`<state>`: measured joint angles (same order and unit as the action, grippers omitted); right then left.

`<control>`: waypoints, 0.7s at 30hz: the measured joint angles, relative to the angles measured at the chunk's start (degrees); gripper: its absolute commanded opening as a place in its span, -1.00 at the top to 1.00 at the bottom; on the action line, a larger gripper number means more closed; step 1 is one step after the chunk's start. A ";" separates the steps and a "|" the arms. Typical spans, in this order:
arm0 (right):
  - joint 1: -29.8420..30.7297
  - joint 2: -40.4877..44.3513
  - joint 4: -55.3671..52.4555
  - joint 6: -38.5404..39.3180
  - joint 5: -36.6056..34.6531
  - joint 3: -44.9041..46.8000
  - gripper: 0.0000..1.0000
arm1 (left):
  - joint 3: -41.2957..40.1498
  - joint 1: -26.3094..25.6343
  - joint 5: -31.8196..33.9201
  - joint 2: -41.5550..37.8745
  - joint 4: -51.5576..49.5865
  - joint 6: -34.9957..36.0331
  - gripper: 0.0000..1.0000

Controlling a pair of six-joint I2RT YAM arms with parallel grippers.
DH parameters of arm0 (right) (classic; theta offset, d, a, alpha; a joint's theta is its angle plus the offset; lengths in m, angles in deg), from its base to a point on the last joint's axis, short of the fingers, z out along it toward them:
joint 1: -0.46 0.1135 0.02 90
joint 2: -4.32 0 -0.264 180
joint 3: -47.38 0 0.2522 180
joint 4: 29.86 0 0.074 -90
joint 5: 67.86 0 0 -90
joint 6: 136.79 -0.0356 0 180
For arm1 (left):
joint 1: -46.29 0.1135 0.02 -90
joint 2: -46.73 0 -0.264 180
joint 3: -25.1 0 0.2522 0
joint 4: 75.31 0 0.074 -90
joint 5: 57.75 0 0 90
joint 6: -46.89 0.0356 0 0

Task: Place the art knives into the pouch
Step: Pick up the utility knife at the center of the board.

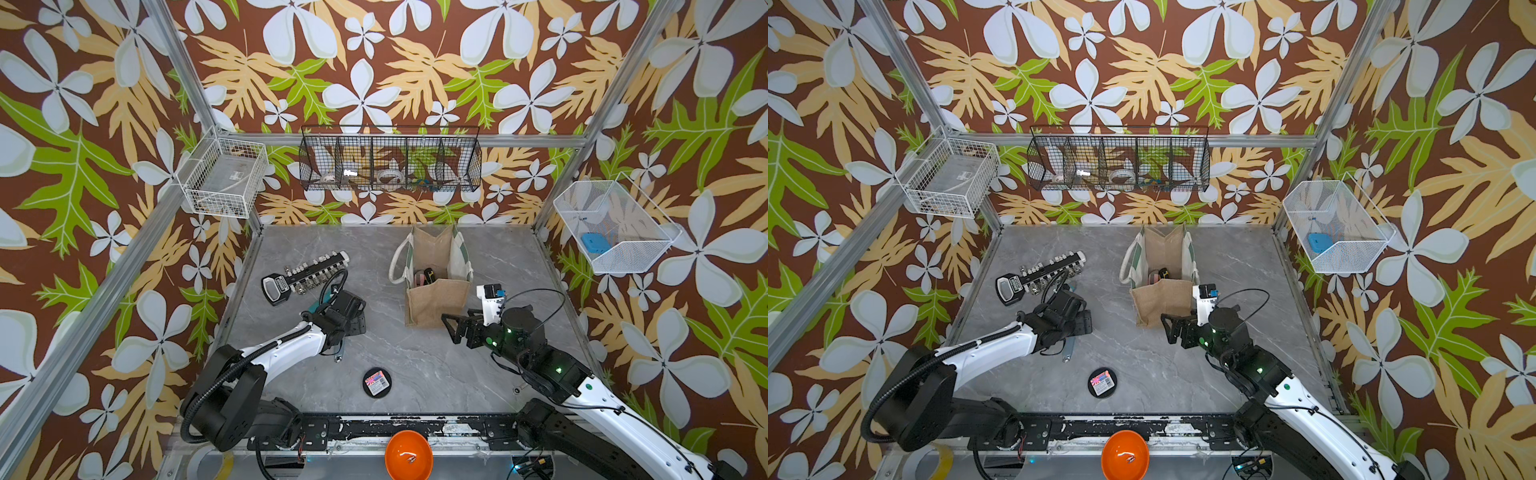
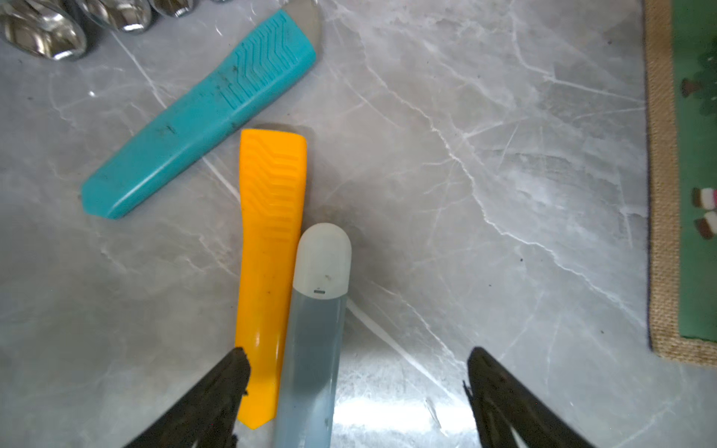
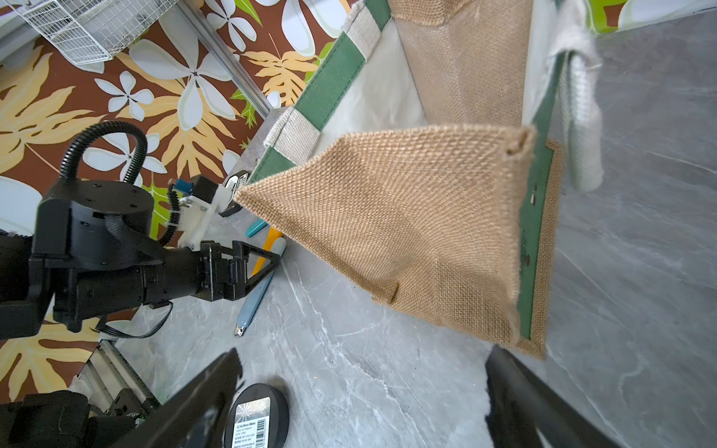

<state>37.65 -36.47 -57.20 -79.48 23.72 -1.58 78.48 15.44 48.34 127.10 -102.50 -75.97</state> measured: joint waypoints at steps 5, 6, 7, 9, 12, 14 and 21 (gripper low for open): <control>0.00 -0.79 0.13 0.15 -0.57 0.17 -0.96 | 1.77 0.37 -0.04 4.76 0.09 0.22 -0.44; 0.00 -0.98 0.13 0.17 -0.63 0.24 -0.96 | 2.16 0.37 0.09 5.62 0.04 0.24 -0.42; 0.00 -1.14 0.13 0.17 -0.74 0.28 -0.96 | 2.47 0.37 0.37 6.25 -0.11 0.44 -0.39; 0.00 -1.36 0.22 0.17 -1.22 0.33 -0.96 | 2.86 0.37 0.81 6.99 -0.26 1.07 -0.35; 0.00 -1.55 0.24 0.20 -1.57 0.33 -0.96 | 3.08 0.37 1.66 7.69 -0.61 1.46 -0.33; 0.00 -1.77 0.24 0.20 -1.62 0.33 -0.96 | 3.10 0.37 1.88 8.07 -0.74 1.46 -0.30; 0.00 -2.51 0.26 0.37 -1.88 0.33 -0.96 | 3.93 0.37 2.03 10.80 -0.44 1.70 -0.09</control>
<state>37.65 -38.99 -56.94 -79.11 21.84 -1.25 82.41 15.81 50.38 137.90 -102.94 -74.27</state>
